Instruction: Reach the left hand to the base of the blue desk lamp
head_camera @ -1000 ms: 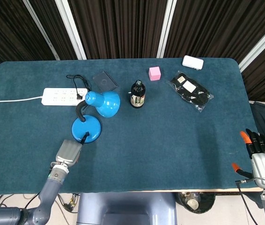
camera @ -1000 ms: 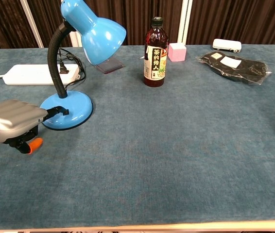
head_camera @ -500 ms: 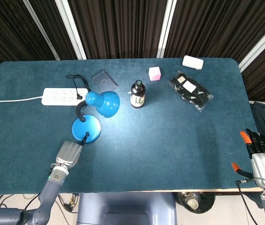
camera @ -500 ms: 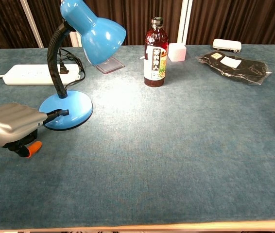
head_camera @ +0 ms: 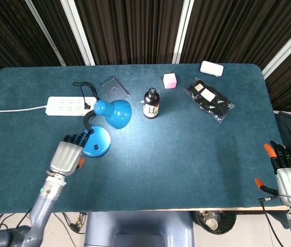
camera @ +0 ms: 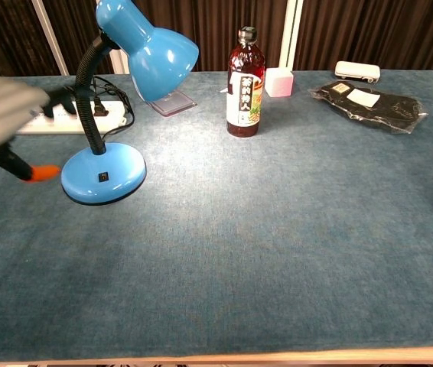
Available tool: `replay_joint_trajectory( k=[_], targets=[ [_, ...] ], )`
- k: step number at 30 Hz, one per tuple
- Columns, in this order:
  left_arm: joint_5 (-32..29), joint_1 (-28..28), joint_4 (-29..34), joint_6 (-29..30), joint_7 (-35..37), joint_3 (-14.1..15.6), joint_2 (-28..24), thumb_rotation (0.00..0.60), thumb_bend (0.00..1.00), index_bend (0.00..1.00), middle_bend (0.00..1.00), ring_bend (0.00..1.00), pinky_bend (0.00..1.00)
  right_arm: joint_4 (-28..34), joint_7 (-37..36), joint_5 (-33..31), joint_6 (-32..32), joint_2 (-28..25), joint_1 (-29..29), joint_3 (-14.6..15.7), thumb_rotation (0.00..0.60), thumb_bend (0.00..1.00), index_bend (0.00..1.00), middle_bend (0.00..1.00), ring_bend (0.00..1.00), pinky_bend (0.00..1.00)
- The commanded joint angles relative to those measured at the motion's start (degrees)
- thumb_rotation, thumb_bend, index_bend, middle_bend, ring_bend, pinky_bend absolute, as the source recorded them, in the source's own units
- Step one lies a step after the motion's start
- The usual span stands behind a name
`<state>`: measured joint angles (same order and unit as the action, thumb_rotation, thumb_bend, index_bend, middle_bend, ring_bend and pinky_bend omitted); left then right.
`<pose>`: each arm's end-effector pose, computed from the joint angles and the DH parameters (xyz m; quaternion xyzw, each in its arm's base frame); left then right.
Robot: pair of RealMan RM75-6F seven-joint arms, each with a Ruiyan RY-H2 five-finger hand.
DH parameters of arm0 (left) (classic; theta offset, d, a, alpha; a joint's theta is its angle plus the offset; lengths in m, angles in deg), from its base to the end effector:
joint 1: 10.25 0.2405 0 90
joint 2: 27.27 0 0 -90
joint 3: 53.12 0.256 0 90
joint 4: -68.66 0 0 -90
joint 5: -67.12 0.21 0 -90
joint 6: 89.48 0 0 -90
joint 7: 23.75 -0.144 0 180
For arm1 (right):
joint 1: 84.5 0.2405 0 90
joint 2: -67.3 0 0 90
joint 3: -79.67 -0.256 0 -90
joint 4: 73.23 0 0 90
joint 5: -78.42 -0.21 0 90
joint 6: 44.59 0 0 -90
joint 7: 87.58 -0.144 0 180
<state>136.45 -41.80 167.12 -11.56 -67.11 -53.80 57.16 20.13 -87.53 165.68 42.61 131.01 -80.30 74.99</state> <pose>-0.1785 0.2676 0.0246 -0.7370 -0.2541 -0.3191 0.5389 -0.3023 -0.1835 0.1678 0.5837 -0.3688 0.4144 0.5930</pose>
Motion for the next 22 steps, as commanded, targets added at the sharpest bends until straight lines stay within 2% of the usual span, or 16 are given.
replay_joint_trajectory(
  k=[1, 7, 14, 18, 22],
  targets=[
    [3.8, 4.1, 2.7, 3.9, 3.7, 3.2, -5.7, 0.6, 0.07, 0.0, 0.0, 0.0, 0.0, -0.1, 0.3, 0.1, 0.1, 0.0, 0.0, 0.0, 0.6, 0.25, 0.0, 0.0, 0.0, 0.0],
    [9.6, 10.6, 0.5, 9.7, 12.3, 7.8, -11.4, 0.6, 0.05, 0.0, 0.0, 0.0, 0.0, -0.1, 1.1, 0.1, 0.1, 0.2, 0.0, 0.0, 0.6, 0.25, 0.0, 0.0, 0.0, 0.0],
    [14.0, 17.4, -4.0, 15.6, 23.1, 10.9, -15.4, 0.6, 0.05, 0.0, 0.0, 0.0, 0.0, -0.4, 1.7, 0.5, 0.3, 0.3, 0.0, 0.2, 0.6, 0.25, 0.0, 0.0, 0.0, 0.0],
    [13.4, 18.9, -4.9, 15.4, 27.1, 10.2, -16.2, 0.6, 0.05, 0.0, 0.0, 0.0, 0.0, -0.5, 1.8, 0.6, 0.3, 0.3, 0.0, 0.2, 0.6, 0.25, 0.0, 0.0, 0.0, 0.0],
    [13.5, 19.1, -5.0, 14.0, 27.2, 9.7, -16.2, 0.6, 0.05, 0.0, 0.0, 0.0, 0.0, -0.6, 1.9, 0.8, 0.3, 0.3, 0.0, 0.3, 0.6, 0.25, 0.0, 0.0, 0.0, 0.0]
  ],
)
